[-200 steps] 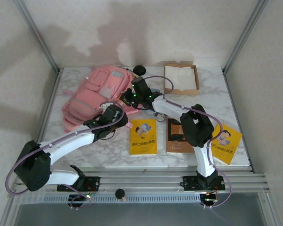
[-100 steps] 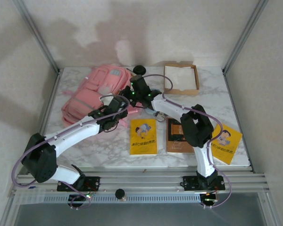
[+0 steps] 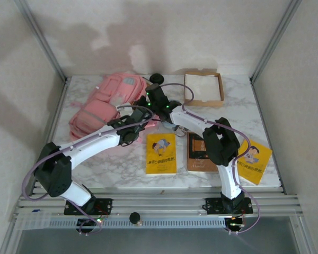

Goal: Pack books, pencil case, and school supplies into a backpack

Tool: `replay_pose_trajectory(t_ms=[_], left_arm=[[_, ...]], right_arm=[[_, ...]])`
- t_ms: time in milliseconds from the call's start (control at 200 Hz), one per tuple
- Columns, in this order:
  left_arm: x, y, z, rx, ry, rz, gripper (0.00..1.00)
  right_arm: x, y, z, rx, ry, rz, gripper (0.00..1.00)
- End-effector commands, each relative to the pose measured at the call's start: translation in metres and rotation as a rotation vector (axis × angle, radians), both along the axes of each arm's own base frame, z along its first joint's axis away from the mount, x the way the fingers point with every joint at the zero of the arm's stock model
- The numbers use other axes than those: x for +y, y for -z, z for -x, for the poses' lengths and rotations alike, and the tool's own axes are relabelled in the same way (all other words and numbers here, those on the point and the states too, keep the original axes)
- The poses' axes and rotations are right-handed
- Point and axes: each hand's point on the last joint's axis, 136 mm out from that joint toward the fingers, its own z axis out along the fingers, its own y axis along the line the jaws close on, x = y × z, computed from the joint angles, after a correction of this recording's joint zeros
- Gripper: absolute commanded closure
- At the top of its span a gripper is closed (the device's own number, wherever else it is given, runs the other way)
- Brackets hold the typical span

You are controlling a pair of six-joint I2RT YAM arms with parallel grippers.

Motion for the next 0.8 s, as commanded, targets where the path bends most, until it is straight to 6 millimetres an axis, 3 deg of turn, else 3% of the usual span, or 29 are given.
replay_pose_trajectory(t_ms=[0, 270, 491, 796], left_arm=[[0.019, 0.006, 0.004, 0.013, -0.128, -0.046, 0.55], [0.032, 0.011, 0.006, 0.017, -0.2, -0.115, 0.63], [0.049, 0.003, 0.012, -0.03, -0.281, -0.135, 0.65], [0.047, 0.012, 0.005, -0.045, -0.253, -0.096, 0.76]], right_arm=[[0.013, -0.058, 0.004, -0.091, -0.03, -0.121, 1.0], [0.015, -0.06, 0.003, -0.091, -0.031, -0.128, 1.0], [0.016, -0.06, 0.002, -0.096, -0.03, -0.122, 1.0], [0.014, -0.06, 0.002, -0.104, -0.028, -0.114, 1.0]])
